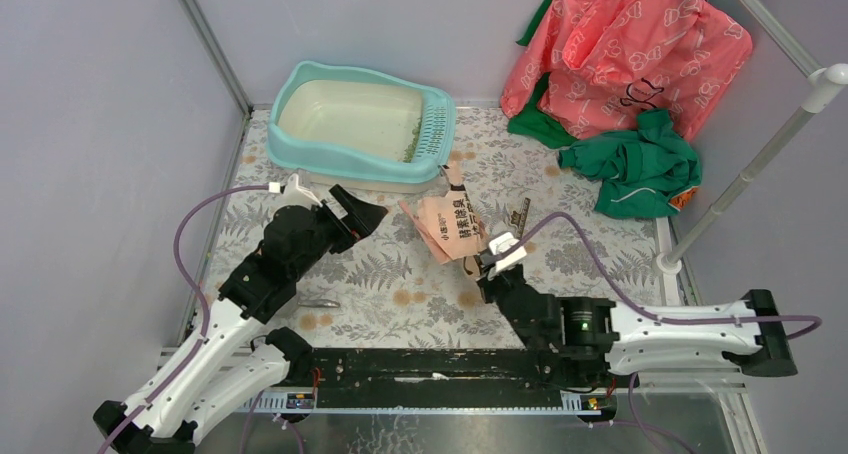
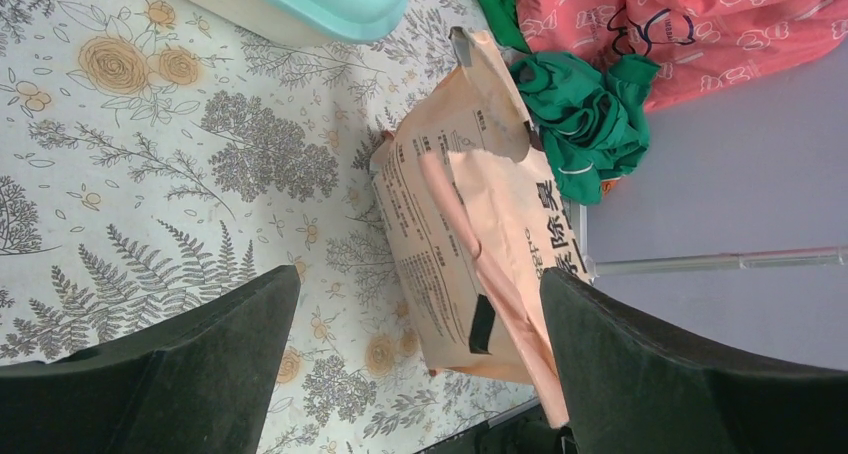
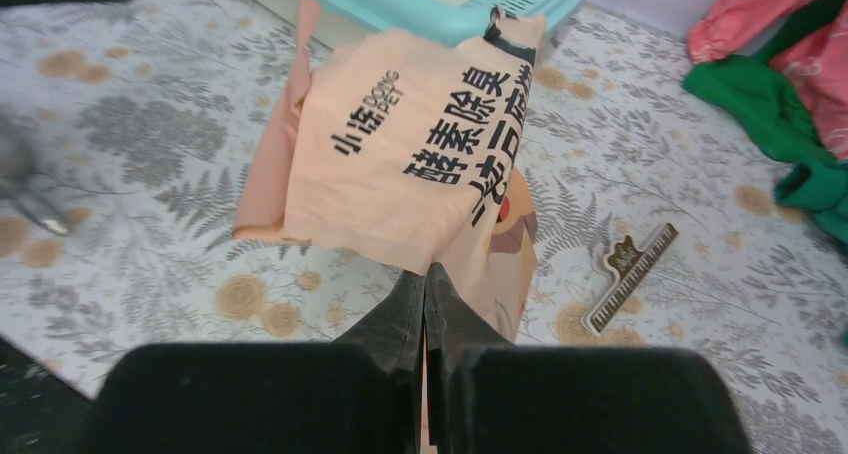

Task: Fill the litter box with clean litter
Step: Open the cat litter bag at the center of the board.

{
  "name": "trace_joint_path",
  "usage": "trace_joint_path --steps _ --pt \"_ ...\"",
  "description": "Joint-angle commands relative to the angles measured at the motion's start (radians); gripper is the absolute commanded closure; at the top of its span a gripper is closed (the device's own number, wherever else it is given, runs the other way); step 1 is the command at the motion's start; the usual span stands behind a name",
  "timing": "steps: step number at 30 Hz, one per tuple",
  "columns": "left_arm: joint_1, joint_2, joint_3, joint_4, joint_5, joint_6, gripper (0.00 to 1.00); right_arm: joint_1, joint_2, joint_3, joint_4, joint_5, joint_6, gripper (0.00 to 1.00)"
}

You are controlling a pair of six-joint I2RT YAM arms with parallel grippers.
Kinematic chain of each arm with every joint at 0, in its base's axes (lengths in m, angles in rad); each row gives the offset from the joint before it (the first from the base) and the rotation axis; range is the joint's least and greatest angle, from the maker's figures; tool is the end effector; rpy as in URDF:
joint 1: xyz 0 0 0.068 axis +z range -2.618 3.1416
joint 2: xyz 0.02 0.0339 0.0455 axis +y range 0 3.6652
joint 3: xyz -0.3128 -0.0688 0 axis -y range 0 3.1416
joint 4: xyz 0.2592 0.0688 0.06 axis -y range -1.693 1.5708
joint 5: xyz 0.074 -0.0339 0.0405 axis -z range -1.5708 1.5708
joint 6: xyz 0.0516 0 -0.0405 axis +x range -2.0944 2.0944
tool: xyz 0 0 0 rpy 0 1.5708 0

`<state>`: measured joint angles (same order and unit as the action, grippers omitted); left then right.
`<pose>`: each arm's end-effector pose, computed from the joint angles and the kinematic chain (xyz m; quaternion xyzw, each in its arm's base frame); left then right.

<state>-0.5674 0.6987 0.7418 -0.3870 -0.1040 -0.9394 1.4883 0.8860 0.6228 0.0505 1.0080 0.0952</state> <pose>0.1335 -0.0787 0.3436 -0.1804 0.7969 -0.3623 0.4484 0.0589 0.1830 0.3248 -0.2045 0.7173 0.1273 0.6538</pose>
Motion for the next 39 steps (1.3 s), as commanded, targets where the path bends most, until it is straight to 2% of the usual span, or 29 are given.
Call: trace_joint_path --steps 1,7,14,19,26,31,39 --pt "0.011 0.008 -0.014 0.057 0.034 0.018 0.01 -0.010 -0.131 0.016 0.006 -0.134 0.043 1.00" --pt "0.011 0.042 -0.044 0.135 0.097 -0.021 0.02 -0.011 -0.211 0.016 -0.012 -0.217 0.032 1.00" --pt "0.013 0.089 -0.060 0.197 0.079 -0.006 0.01 -0.011 -0.241 0.003 -0.017 -0.302 0.043 1.00" --pt "0.023 0.224 -0.003 0.267 0.153 -0.001 0.01 -0.011 -0.268 -0.039 -0.044 -0.356 0.104 1.00" --pt "0.023 0.438 0.126 0.259 0.202 -0.019 0.01 -0.011 -0.324 -0.088 -0.097 -0.387 0.160 1.00" --pt "0.023 0.549 0.133 0.360 0.261 -0.069 0.01 -0.011 -0.322 -0.097 -0.105 -0.406 0.167 1.00" --pt "0.023 0.677 0.173 0.409 0.293 -0.093 0.01 -0.011 -0.306 -0.101 -0.095 -0.437 0.164 1.00"
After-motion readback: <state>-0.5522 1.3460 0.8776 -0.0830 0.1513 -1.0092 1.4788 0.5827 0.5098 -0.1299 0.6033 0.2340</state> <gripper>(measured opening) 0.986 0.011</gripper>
